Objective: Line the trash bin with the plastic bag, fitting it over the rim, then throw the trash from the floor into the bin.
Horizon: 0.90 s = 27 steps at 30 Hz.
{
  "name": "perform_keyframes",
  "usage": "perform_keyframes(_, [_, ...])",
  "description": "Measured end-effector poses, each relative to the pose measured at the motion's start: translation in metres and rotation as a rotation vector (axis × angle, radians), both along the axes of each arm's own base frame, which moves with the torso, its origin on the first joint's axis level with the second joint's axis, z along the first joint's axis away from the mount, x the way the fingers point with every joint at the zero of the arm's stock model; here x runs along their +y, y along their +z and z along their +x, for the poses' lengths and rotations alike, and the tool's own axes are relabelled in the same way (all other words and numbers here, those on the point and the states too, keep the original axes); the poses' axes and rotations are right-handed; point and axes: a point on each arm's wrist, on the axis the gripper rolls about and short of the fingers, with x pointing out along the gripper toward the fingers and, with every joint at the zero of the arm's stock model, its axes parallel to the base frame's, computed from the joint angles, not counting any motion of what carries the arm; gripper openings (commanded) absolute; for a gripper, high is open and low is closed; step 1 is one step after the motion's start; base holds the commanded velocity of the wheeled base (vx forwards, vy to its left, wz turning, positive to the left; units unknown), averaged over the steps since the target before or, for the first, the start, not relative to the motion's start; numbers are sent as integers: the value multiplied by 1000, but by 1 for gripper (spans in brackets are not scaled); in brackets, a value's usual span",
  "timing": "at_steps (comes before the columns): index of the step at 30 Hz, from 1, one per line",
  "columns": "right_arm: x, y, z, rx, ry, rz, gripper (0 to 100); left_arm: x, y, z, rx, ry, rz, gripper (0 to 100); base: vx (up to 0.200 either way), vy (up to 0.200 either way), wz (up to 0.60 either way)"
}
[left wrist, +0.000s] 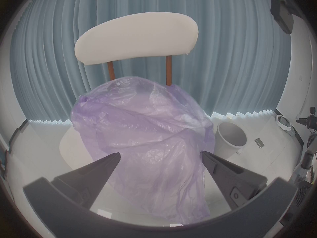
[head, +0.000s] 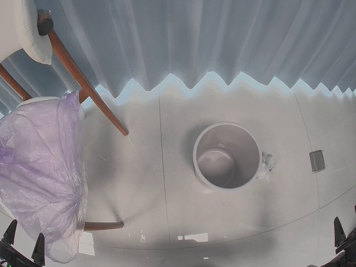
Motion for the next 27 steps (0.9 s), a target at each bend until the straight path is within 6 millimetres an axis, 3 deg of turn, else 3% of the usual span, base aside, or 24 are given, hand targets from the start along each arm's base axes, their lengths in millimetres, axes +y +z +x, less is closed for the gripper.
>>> perform_keyframes(7, [0,0,0,0,0,-1,100,-1,14,-1,-142,-58,32,100,0,0,0])
perform_keyframes(15, [0,0,0,0,0,-1,100,-2,16,-2,-161,-110,16,100,0,0,0])
perform_keyframes(19, [0,0,0,-1,0,-1,100,-3,19,-4,-107,-151,-38,100,0,0,0])
perform_keyframes(27, [0,0,0,-2,-1,1,100,-5,22,-24,174,-205,-88,100,0,0,0])
